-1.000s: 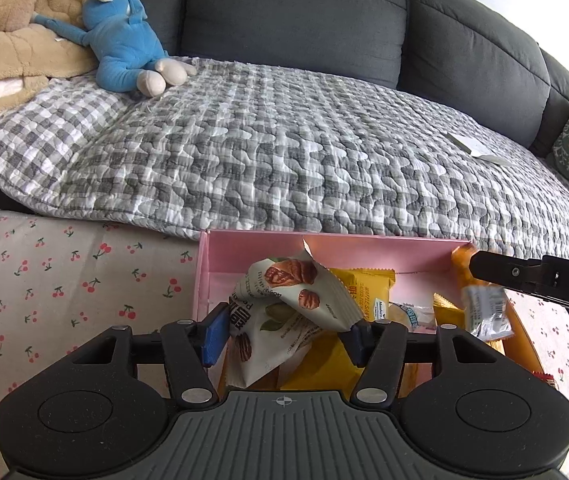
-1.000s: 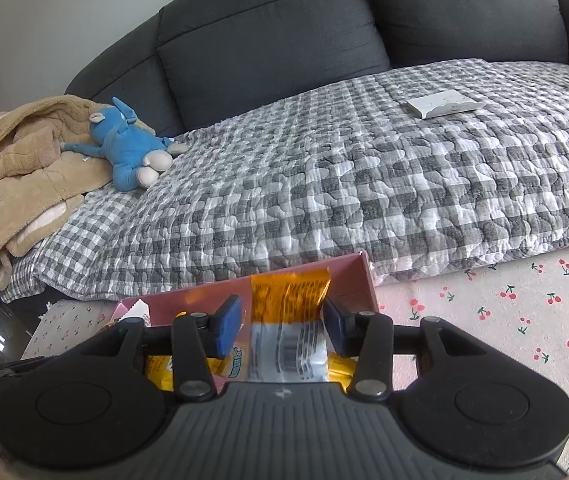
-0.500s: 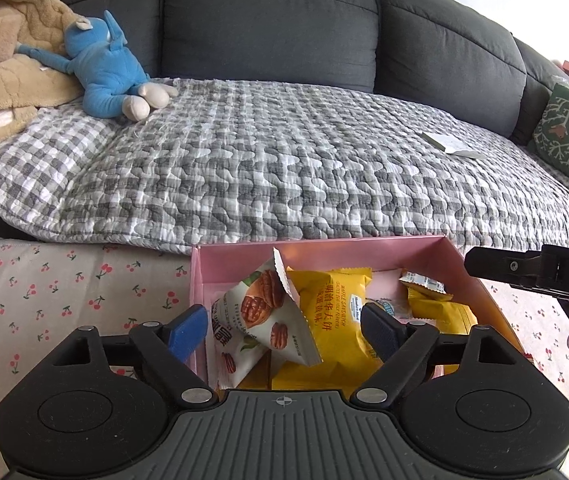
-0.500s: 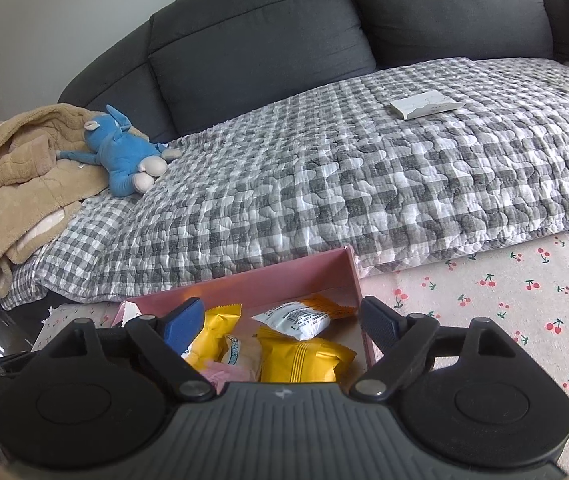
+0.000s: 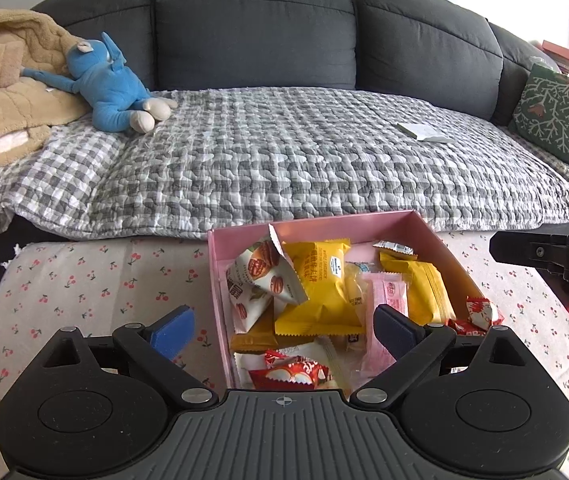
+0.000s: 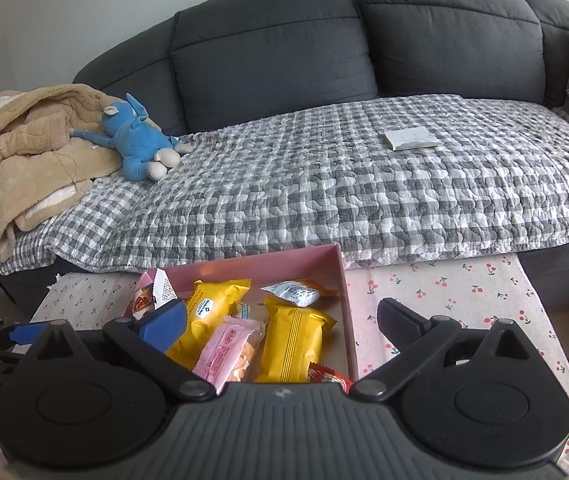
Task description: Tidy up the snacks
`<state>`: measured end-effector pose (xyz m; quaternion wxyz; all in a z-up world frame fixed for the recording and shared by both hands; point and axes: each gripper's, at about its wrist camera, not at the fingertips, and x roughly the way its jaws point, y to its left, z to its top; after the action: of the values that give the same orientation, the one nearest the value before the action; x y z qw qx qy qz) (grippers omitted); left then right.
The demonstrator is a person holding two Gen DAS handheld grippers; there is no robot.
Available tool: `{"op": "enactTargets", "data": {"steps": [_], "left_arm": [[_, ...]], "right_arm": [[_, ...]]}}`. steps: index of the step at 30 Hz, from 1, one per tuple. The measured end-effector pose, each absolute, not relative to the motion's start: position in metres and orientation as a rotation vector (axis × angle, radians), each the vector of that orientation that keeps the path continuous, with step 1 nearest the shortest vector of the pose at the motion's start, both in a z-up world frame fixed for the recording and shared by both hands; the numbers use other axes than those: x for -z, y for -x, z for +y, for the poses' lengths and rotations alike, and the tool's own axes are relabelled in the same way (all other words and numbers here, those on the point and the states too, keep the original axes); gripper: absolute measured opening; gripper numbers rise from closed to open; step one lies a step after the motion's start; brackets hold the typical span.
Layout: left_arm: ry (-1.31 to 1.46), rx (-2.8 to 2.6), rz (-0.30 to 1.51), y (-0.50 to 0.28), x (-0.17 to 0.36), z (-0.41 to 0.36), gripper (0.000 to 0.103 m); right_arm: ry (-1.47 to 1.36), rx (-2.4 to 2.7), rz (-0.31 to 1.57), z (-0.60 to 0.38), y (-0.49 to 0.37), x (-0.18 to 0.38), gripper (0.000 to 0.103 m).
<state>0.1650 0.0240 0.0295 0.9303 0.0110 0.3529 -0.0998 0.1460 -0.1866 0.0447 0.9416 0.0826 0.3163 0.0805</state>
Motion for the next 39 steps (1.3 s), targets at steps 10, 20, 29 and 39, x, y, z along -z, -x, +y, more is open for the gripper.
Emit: {"op": "enactTargets", "data": {"steps": [10,20,29,39], "left_arm": [[-0.111,0.25,0.744,-0.126,-0.03,0.039,0.097],[-0.145,0.358,0.782,-0.104,0.002,0.051,0.097],[-0.284,0.505,0.77,-0.091,0.033,0.051,0.097],[-0.395,0.648,0.736,-0.101,0.054,0.041,0.091]], "right_arm": [[-0.103,-0.18,0.651,-0.178,-0.111,-0.045,0.103],[-0.076,-0.235,0.701,-0.169,-0.093,-0.02,0.103],[-0.032,-0.243,0.727,-0.172,-0.086,0.003,0.103],[-0.05,-0.192,0.751,-0.182,-0.097,0.029,0.093]]}}
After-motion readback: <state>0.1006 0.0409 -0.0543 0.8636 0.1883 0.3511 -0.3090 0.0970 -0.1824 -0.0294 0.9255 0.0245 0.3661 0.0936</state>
